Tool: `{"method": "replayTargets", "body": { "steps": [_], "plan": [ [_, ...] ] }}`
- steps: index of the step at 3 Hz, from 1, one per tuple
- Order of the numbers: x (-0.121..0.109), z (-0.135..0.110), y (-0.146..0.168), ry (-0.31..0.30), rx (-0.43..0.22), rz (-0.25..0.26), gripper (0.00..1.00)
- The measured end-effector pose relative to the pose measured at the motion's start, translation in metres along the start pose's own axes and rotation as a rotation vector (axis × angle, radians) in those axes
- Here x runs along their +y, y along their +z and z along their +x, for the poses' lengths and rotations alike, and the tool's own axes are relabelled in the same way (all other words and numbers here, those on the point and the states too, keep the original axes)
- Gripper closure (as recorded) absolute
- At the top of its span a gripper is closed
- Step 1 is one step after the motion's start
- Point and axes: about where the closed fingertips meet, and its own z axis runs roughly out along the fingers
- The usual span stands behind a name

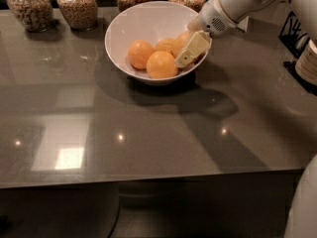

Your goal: Pick orange from white bowl

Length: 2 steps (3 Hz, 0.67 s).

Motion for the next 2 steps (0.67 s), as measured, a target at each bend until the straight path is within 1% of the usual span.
{"method": "replayTargets", "body": {
  "steps": [1,2],
  "plan": [
    [-0.003,0.0072,0.0204,0.013,0.005,-0.029,0.13],
    [-0.0067,0.0096,0.0265,-0.003,0.005,-0.028,0.32]
  ]
}}
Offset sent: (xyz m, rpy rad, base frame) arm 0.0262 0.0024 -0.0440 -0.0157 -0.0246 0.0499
